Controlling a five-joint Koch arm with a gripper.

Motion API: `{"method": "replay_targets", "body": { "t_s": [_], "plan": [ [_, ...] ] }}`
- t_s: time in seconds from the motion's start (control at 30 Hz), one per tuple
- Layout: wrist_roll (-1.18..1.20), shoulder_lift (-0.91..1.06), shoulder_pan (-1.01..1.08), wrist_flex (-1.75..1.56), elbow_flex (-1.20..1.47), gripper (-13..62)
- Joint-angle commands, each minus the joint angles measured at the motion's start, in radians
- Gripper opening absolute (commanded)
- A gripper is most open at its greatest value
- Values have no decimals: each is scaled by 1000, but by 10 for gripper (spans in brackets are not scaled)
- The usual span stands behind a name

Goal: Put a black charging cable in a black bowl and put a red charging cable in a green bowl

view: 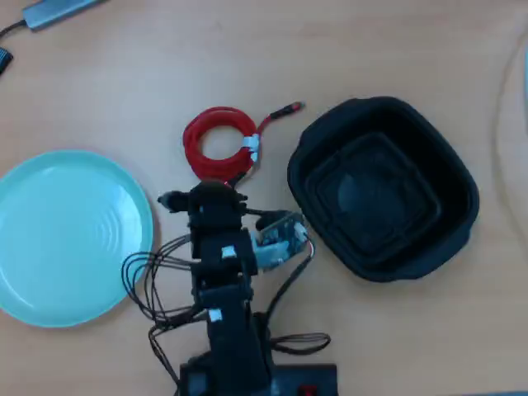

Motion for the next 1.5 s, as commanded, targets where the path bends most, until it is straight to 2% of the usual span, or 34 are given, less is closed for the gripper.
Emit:
{"method": "replay_targets", "body": {
  "t_s": [0.0, 0.33, 0.63, 0.97, 1.3, 1.47],
  "plan": [
    [-51, 29, 3, -37, -166, -63],
    [-196, 32, 51, -37, -275, -63],
    [-330, 34, 259, -89, -293, -63],
    [-353, 35, 422, -221, -293, -63],
    [-758, 29, 568, -218, -245, -63],
    [-804, 31, 574, -224, -242, -63]
  ]
}}
